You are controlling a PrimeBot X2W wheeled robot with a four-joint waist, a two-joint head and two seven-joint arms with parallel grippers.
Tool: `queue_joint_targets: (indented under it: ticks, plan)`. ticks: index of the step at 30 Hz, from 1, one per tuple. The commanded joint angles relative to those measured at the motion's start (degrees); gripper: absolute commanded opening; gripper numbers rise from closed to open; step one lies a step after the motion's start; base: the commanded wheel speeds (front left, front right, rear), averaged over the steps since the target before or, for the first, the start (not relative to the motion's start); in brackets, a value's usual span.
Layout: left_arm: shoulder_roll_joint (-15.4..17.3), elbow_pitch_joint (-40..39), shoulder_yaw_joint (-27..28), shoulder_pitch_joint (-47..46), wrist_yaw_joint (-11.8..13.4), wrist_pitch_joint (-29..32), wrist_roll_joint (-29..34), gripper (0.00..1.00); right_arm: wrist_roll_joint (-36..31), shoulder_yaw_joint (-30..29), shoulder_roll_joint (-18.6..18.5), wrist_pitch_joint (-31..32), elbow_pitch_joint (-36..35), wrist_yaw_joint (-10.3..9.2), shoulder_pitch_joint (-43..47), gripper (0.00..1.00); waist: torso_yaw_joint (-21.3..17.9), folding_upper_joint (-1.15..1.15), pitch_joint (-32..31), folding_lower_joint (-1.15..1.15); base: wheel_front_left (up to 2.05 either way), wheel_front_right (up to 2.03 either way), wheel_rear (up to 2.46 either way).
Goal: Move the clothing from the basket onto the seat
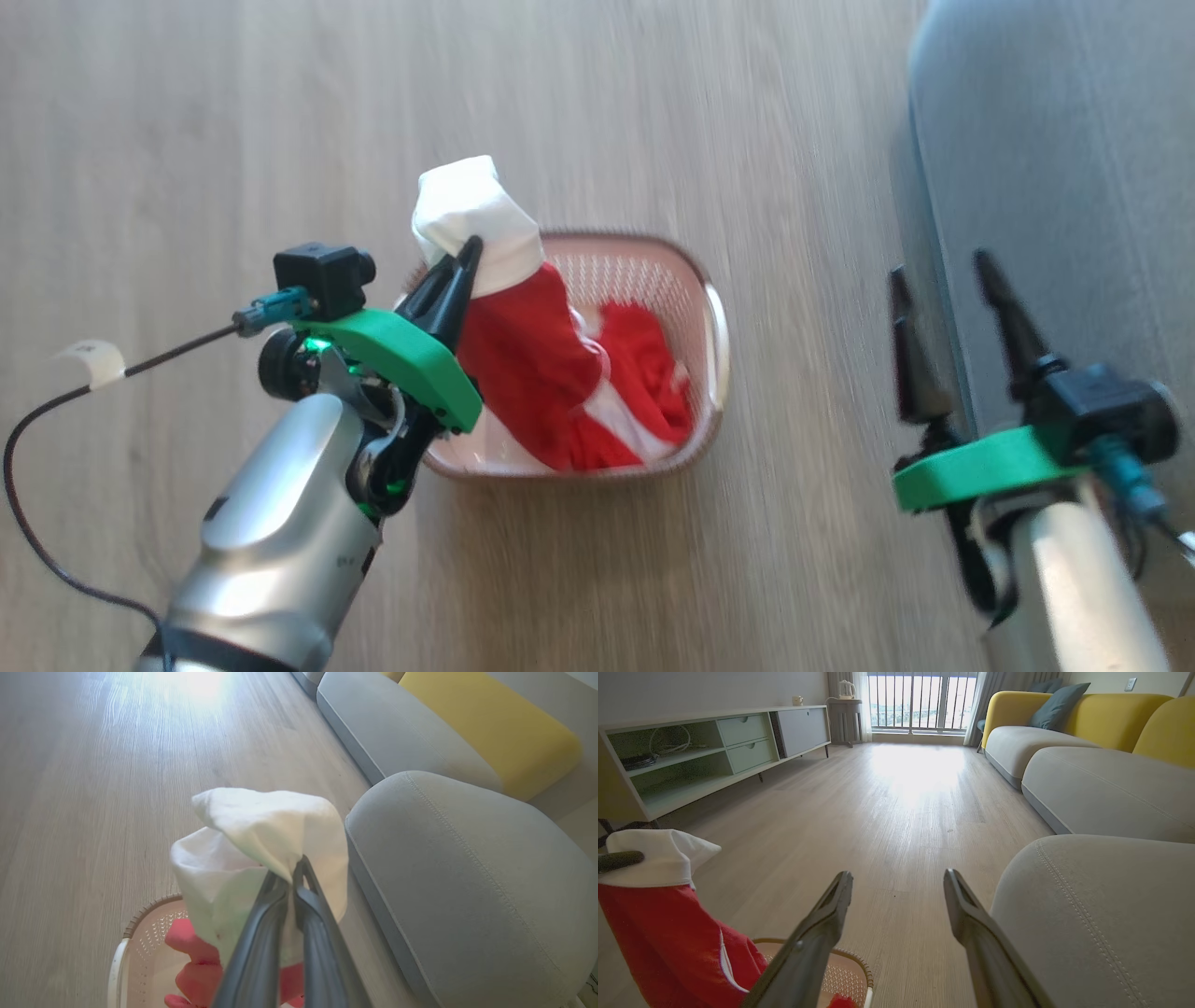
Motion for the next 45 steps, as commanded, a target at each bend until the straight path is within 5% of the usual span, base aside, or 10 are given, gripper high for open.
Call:
queue_joint_targets:
  ticks: [1,14,35,36,37,44,45]
  plan:
    - [2.2,-5.72,1.7,0.3,1.4,1.19,-0.24,0.0,-0.41,3.07,-0.4,-0.37,-0.96,-0.01,0.59,1.0,5.54,-0.01,-10.89,0.01,0.0,0.0,0.0]
    - [6.68,-28.96,0.61,4.17,11.54,11.6,1.69,0.0,0.74,16.74,-0.71,-0.37,2.83,-0.01,-0.16,1.0,8.51,-0.01,-17.42,0.01,0.0,0.0,0.0]
    - [4.04,-38.77,-5.29,4.28,11.57,15.73,1.73,0.0,18.84,40.6,-0.91,0.77,21.86,-0.01,-20.19,1.0,12.05,-0.01,-17.09,0.01,0.0,0.0,0.0]
    - [3.87,-38.84,-5.53,4.32,11.6,15.78,1.75,0.0,20.48,41.34,-0.84,0.9,22.53,-0.01,-20.76,0.74,12.14,-0.01,-17.14,0.01,0.0,0.0,0.0]
    - [3.75,-38.86,-5.72,4.36,11.62,15.81,1.77,0.0,22.03,42.05,-0.78,0.88,22.88,-0.01,-21.34,0.0,12.21,-0.01,-17.2,0.01,0.0,0.0,0.0]
    - [3.79,-38.43,-5.93,5.17,11.99,15.26,1.8,0.0,27.33,44.34,-1.04,0.01,23.53,-0.01,-23.6,0.0,11.49,-0.01,-17.51,0.01,0.0,0.0,0.0]
    - [3.9,-38.34,-5.86,5.31,12.09,15.15,1.84,0.06,27.71,44.17,-1.25,-0.09,23.28,-0.01,-23.65,0.0,11.24,-0.01,-17.47,0.01,0.0,0.0,0.0]
